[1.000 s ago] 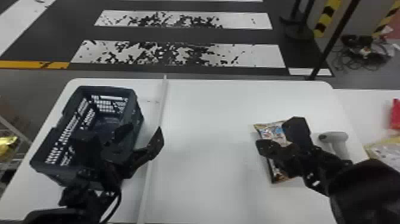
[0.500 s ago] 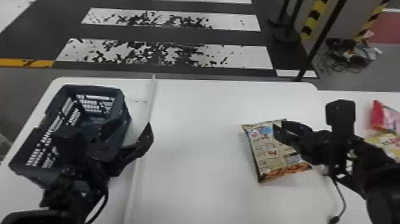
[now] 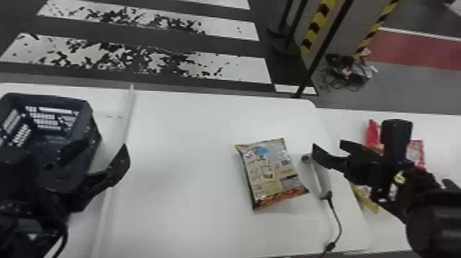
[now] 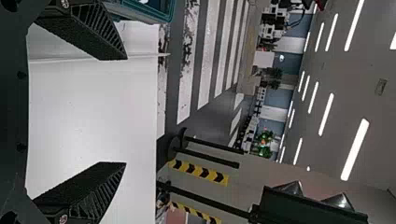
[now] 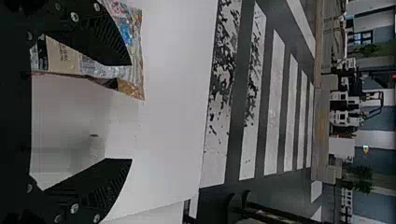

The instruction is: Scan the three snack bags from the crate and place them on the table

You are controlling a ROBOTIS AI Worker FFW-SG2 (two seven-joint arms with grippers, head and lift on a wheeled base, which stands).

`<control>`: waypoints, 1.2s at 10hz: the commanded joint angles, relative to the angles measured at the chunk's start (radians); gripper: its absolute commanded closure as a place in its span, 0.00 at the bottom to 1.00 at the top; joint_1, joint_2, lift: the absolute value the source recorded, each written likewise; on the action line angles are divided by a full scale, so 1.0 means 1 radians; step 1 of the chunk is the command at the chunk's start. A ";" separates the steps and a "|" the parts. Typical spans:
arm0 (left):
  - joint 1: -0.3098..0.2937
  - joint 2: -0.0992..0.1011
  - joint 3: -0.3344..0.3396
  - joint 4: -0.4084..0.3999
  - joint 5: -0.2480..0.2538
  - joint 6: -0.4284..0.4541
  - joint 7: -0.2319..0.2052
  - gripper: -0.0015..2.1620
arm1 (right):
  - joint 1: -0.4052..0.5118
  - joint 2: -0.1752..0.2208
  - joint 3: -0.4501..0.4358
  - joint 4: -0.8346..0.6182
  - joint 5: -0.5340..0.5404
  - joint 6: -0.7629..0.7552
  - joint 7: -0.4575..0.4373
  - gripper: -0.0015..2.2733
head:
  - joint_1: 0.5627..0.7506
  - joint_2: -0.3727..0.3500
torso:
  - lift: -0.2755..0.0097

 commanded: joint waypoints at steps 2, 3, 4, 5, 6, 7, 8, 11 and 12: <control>0.000 0.000 0.000 0.006 0.000 0.000 0.000 0.03 | -0.019 0.000 -0.071 0.083 0.006 0.004 0.003 0.04 | 0.70 0.14 | 0.75; 0.000 0.002 -0.001 0.007 0.000 0.003 0.000 0.03 | -0.032 -0.003 -0.077 0.122 0.015 0.004 0.009 0.04 | 0.70 0.10 | 0.75; 0.000 0.002 0.000 0.007 0.001 0.006 0.000 0.03 | -0.044 -0.006 -0.077 0.155 0.026 0.004 0.011 0.04 | 0.70 0.08 | 0.75; 0.000 0.002 -0.003 0.009 0.000 0.009 0.000 0.03 | -0.052 -0.008 -0.077 0.184 0.025 0.004 0.029 0.04 | 0.70 0.06 | 0.75; -0.002 0.002 -0.005 0.010 0.000 0.009 0.000 0.03 | -0.058 -0.008 -0.077 0.204 0.026 0.004 0.040 0.04 | 0.70 0.05 | 0.75; -0.002 0.002 -0.005 0.010 0.000 0.009 0.000 0.03 | -0.061 -0.008 -0.075 0.217 0.026 0.010 0.057 0.04 | 0.70 0.05 | 0.75; 0.000 0.002 -0.005 0.010 0.000 0.009 0.000 0.03 | -0.065 -0.010 -0.075 0.220 0.031 0.044 0.087 0.04 | 0.70 0.05 | 0.75; 0.001 -0.003 -0.006 0.012 -0.002 0.009 0.000 0.03 | -0.082 -0.030 -0.044 0.281 0.054 0.050 0.121 0.04 | 0.70 0.06 | 0.75; 0.000 -0.003 -0.012 0.017 -0.003 0.009 0.000 0.03 | -0.092 -0.036 -0.043 0.304 0.061 0.050 0.135 0.03 | 0.70 0.06 | 0.75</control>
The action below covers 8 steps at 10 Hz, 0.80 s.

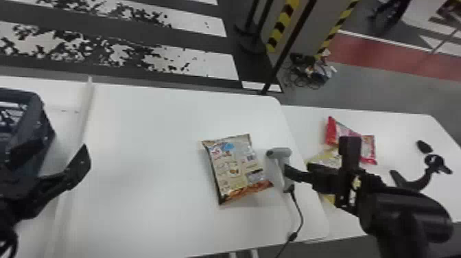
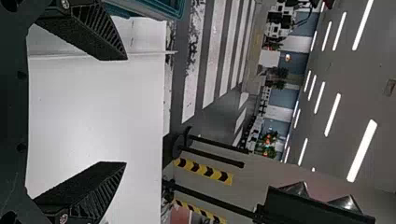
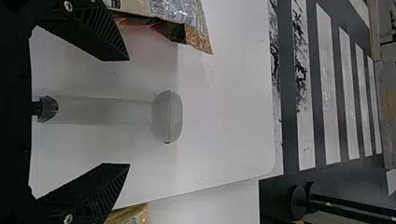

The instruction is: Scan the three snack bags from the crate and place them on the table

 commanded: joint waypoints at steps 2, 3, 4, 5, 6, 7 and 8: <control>-0.001 0.003 -0.001 0.015 0.000 0.000 0.000 0.03 | -0.037 -0.016 0.033 0.069 0.022 -0.006 0.007 0.03 | 0.70 0.04 | 0.75; -0.001 0.003 -0.001 0.021 -0.001 0.000 0.000 0.03 | -0.049 -0.016 0.053 0.091 0.026 -0.012 0.009 0.03 | 0.70 0.04 | 0.75; -0.002 0.004 -0.001 0.026 -0.001 -0.003 0.000 0.03 | -0.066 -0.016 0.071 0.112 0.029 -0.015 0.009 0.03 | 0.70 0.05 | 0.75; -0.007 0.004 -0.001 0.032 -0.001 -0.003 0.000 0.03 | -0.083 -0.016 0.087 0.134 0.042 -0.018 0.007 0.04 | 0.70 0.06 | 0.75; -0.009 0.004 -0.001 0.035 -0.001 -0.003 0.000 0.03 | -0.106 -0.016 0.097 0.167 0.057 -0.021 0.007 0.07 | 0.70 0.07 | 0.75; -0.009 0.004 -0.001 0.036 -0.001 -0.006 0.000 0.03 | -0.132 -0.017 0.114 0.201 0.092 -0.024 0.007 0.22 | 0.70 0.08 | 0.75; -0.007 0.004 -0.001 0.038 -0.001 -0.006 0.000 0.03 | -0.141 -0.019 0.126 0.213 0.105 -0.030 0.004 0.66 | 0.70 0.08 | 0.75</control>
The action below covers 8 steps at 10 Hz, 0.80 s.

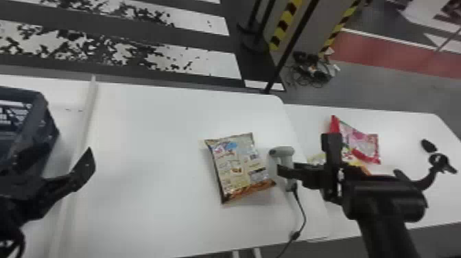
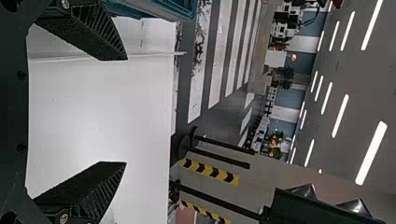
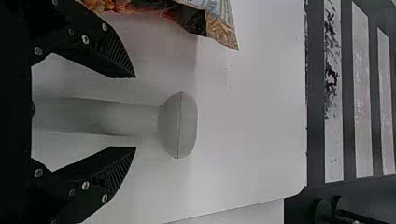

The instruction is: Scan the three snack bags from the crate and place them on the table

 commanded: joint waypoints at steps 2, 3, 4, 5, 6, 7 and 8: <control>-0.001 -0.002 0.000 0.010 0.000 -0.007 0.001 0.03 | -0.005 0.001 0.014 0.009 0.009 -0.006 -0.027 0.99 | 0.70 0.07 | 0.75; -0.002 -0.002 0.000 0.013 0.000 -0.007 0.001 0.03 | -0.005 0.001 0.013 0.009 0.007 -0.012 -0.027 0.99 | 0.70 0.07 | 0.75; -0.001 -0.002 0.000 0.016 0.000 -0.010 0.001 0.03 | -0.005 0.001 0.010 0.007 0.007 -0.012 -0.027 0.99 | 0.70 0.07 | 0.75; -0.001 -0.002 0.000 0.016 0.000 -0.010 0.001 0.03 | 0.000 0.001 0.004 -0.008 0.006 -0.012 -0.027 0.99 | 0.70 0.07 | 0.75; -0.001 -0.002 0.000 0.013 0.002 -0.010 0.001 0.03 | 0.018 0.002 -0.010 -0.049 0.003 0.000 -0.034 0.99 | 0.70 0.07 | 0.75; -0.002 -0.002 0.002 0.010 0.002 -0.013 0.001 0.03 | 0.043 0.007 -0.024 -0.109 0.000 0.040 -0.034 0.99 | 0.70 0.07 | 0.75; -0.002 -0.002 0.002 0.010 0.002 -0.010 0.001 0.03 | 0.072 0.010 -0.029 -0.175 -0.002 0.077 -0.040 0.99 | 0.70 0.07 | 0.75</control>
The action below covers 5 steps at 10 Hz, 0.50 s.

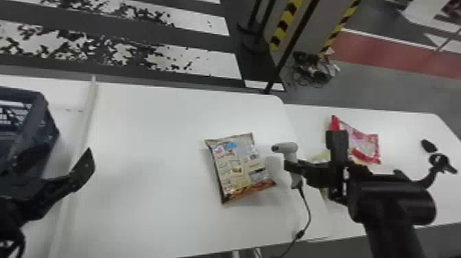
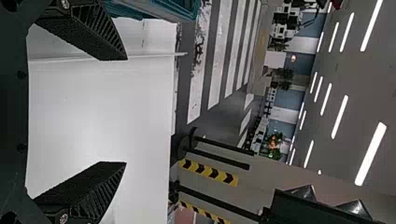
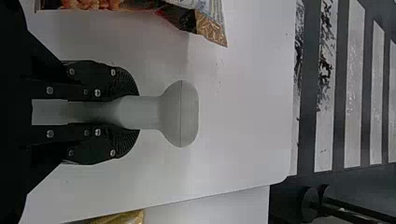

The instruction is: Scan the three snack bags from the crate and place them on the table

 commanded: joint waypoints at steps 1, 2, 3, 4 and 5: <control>-0.001 -0.001 -0.001 -0.001 0.000 0.002 0.000 0.03 | 0.051 0.008 -0.010 -0.112 -0.002 0.058 -0.007 0.99 | 0.70 0.07 | 0.75; -0.003 -0.001 -0.001 -0.001 0.000 0.002 0.000 0.03 | 0.084 0.016 -0.016 -0.182 -0.002 0.086 -0.007 0.99 | 0.70 0.07 | 0.75; -0.003 -0.001 -0.001 -0.002 0.000 0.002 0.000 0.03 | 0.117 0.026 -0.024 -0.254 -0.005 0.119 -0.005 0.99 | 0.70 0.08 | 0.75; -0.003 -0.003 -0.001 -0.001 0.000 0.002 0.000 0.03 | 0.152 0.034 -0.025 -0.316 -0.013 0.135 -0.005 0.99 | 0.70 0.09 | 0.75; -0.003 -0.003 -0.001 -0.001 0.000 0.002 0.000 0.03 | 0.180 0.045 -0.024 -0.368 -0.013 0.147 0.001 0.99 | 0.70 0.10 | 0.75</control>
